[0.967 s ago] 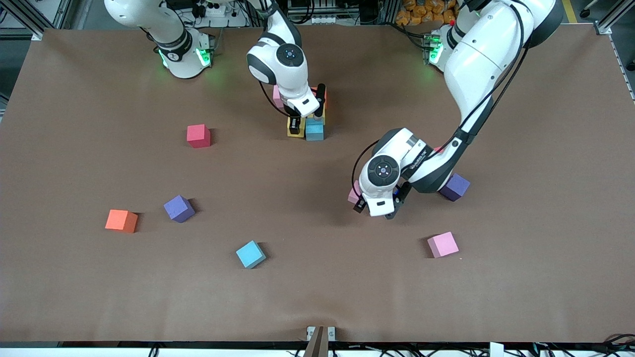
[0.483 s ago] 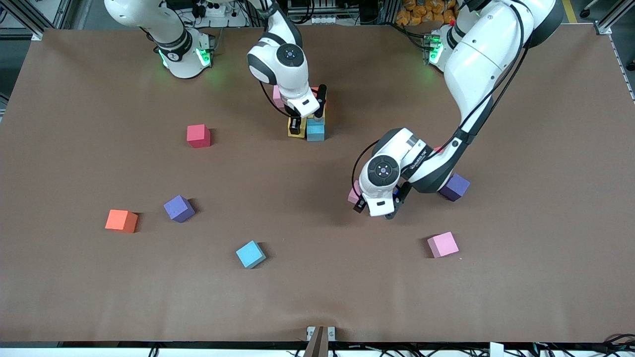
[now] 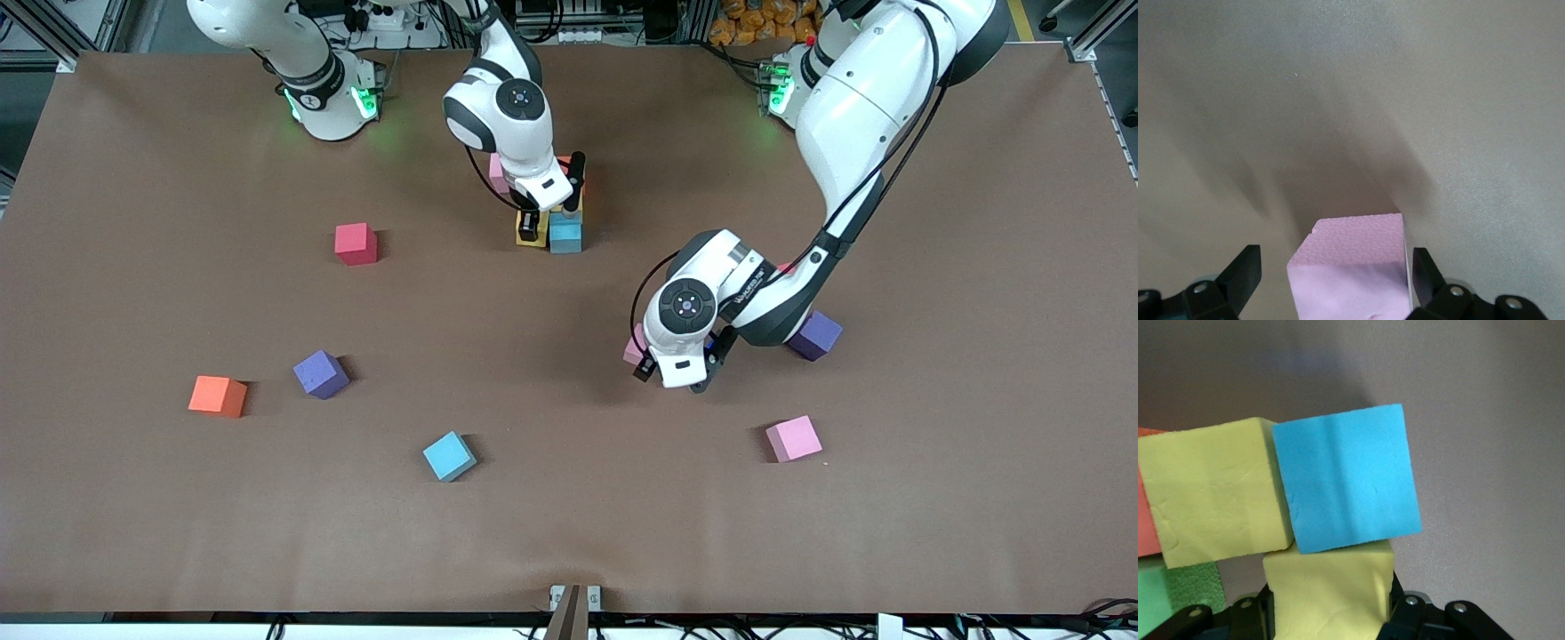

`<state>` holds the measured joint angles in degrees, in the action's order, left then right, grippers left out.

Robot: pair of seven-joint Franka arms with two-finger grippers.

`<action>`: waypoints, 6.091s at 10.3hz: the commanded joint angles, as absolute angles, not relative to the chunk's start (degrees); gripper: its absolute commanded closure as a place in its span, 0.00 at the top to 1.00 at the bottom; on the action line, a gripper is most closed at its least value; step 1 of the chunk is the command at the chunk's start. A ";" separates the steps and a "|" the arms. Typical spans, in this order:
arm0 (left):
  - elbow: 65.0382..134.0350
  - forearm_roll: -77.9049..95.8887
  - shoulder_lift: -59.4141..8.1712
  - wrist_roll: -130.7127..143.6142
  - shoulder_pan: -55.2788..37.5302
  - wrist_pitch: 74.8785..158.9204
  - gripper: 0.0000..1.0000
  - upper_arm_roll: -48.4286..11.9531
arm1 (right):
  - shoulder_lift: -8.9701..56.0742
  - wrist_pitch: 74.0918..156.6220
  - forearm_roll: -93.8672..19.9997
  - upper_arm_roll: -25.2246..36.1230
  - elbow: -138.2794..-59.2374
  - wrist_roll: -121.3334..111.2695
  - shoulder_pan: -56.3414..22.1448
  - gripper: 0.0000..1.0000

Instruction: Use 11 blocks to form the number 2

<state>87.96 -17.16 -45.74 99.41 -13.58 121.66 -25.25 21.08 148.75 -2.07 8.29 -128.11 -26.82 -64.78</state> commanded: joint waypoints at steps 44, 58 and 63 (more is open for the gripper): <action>87.36 -16.87 -45.35 100.20 -13.80 121.11 1.00 -24.87 | 6.41 138.60 -2.64 8.35 -129.56 -24.17 -50.13 1.00; 87.45 -16.70 -45.35 100.37 -13.71 121.11 1.00 -24.87 | 40.68 142.45 -2.81 8.35 -86.22 -18.12 -28.31 1.00; 87.45 -16.70 -45.35 100.37 -13.71 121.11 1.00 -24.87 | 43.94 145.37 -3.87 8.35 -84.73 -11.61 -28.56 1.00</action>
<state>87.45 -17.16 -45.76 99.41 -13.47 121.66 -25.06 42.36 145.59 -3.13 8.66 -87.29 -13.15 -28.81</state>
